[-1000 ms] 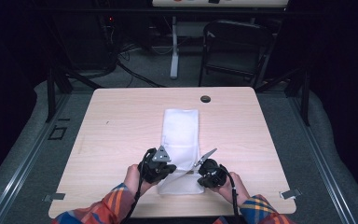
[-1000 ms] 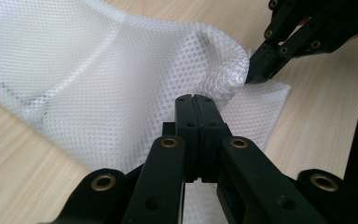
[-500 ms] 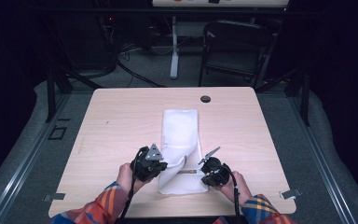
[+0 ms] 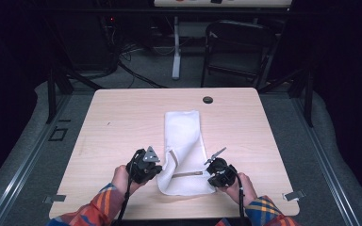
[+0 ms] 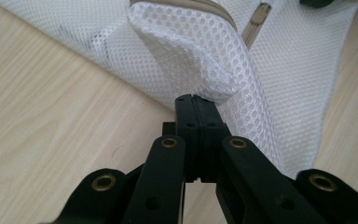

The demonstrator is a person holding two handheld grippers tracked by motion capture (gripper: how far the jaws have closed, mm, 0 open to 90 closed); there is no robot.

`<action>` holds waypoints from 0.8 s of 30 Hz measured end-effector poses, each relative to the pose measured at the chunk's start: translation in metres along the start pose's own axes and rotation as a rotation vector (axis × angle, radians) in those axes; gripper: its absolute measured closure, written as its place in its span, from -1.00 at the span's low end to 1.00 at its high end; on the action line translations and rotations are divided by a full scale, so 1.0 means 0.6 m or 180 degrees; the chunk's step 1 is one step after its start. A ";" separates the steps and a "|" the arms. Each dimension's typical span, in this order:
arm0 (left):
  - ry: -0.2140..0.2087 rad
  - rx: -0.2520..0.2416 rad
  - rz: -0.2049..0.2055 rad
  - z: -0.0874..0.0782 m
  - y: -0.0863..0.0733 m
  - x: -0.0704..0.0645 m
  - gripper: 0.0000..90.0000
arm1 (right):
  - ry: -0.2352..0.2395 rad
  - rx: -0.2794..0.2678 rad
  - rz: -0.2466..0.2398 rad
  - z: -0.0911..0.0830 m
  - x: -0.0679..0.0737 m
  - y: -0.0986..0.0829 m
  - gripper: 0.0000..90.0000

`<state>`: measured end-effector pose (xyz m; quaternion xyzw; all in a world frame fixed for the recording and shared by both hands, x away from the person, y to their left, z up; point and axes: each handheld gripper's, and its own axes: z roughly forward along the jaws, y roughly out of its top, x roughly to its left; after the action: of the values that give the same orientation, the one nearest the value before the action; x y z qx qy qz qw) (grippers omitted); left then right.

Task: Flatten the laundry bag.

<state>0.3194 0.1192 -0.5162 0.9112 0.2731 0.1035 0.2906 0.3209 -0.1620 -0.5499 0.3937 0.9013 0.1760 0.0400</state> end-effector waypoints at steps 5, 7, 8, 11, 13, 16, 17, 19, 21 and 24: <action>0.0031 0.0096 0.0003 0.001 -0.007 0.001 1.00 | -0.0045 0.0040 0.0071 -0.003 -0.003 -0.004 1.00; 0.0020 0.0180 0.0006 0.003 -0.012 0.002 1.00 | -0.0071 0.0039 0.0115 -0.003 -0.002 -0.006 1.00; 0.0020 0.0180 0.0006 0.003 -0.012 0.002 1.00 | -0.0043 0.0071 0.0094 -0.005 -0.004 -0.007 1.00; 0.0004 0.0246 0.0014 0.003 -0.015 0.004 1.00 | -0.0049 0.0078 0.0146 -0.007 -0.003 -0.013 1.00; -0.0010 0.0270 0.0009 0.004 -0.016 0.003 1.00 | -0.0042 0.0119 0.0133 -0.009 -0.001 -0.016 1.00; -0.0009 0.0245 0.0016 0.005 -0.014 0.002 1.00 | 0.0011 0.0143 0.0070 -0.010 -0.001 -0.016 1.00; -0.0009 0.0245 0.0016 0.005 -0.014 0.002 1.00 | 0.0011 0.0143 0.0070 -0.010 -0.001 -0.016 1.00; -0.0021 0.0258 0.0034 0.004 -0.013 0.001 1.00 | 0.0076 0.0038 -0.0039 -0.016 -0.005 -0.013 1.00; -0.0003 0.0251 0.0030 0.005 -0.012 0.000 1.00 | -0.0009 -0.0205 -0.0070 -0.025 -0.009 -0.002 1.00; 0.0002 0.0256 0.0054 0.007 -0.011 0.000 1.00 | -0.0121 -0.0374 -0.0164 -0.021 -0.012 0.014 1.00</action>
<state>0.3181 0.1217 -0.5233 0.9244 0.2694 0.0951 0.2528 0.3288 -0.1658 -0.5356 0.3707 0.8983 0.2200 0.0848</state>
